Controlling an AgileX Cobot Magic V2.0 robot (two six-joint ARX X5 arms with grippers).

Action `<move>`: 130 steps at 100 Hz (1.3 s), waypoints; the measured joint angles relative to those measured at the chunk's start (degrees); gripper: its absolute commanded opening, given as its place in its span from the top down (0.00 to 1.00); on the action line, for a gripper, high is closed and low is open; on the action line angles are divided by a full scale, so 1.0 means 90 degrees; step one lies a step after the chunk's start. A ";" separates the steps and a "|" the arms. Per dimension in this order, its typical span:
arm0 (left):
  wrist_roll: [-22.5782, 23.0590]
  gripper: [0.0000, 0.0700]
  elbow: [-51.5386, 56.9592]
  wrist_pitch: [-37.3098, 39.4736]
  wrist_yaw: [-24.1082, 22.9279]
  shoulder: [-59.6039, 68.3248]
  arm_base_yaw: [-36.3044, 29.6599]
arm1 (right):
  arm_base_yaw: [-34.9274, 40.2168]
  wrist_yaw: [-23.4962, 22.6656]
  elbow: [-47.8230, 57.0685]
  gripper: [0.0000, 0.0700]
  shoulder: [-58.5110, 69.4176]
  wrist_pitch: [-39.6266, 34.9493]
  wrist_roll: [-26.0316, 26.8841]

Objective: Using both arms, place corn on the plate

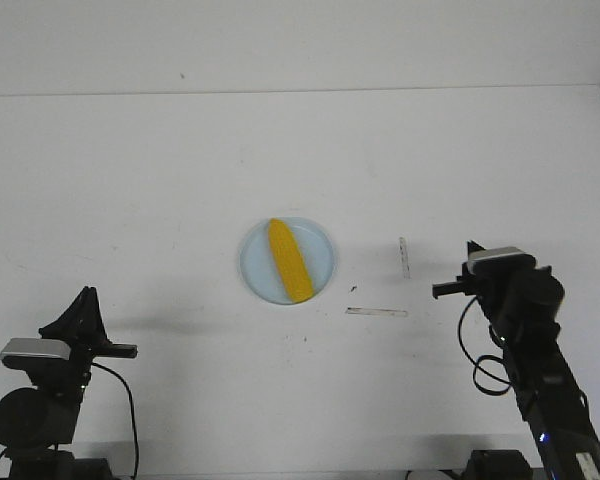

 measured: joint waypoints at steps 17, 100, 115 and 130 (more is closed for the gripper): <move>0.0000 1.00 0.0000 0.0000 0.0000 0.0000 -0.0002 | -0.0724 -0.0578 -0.0709 0.98 -0.1149 0.0440 0.0418; 0.0000 1.00 0.0000 0.0000 0.0000 0.0000 0.0000 | -0.0741 0.0578 -0.1438 0.98 -0.4680 -0.0347 0.1141; 0.0000 1.00 0.0000 0.0000 -0.0002 0.0000 0.0000 | -0.0741 0.0578 -0.1438 0.98 -0.4680 -0.0345 0.1144; 0.0000 1.00 0.0000 0.0000 0.0000 0.0000 0.0000 | -0.0741 0.0578 -0.1438 0.98 -0.4680 -0.0345 0.1144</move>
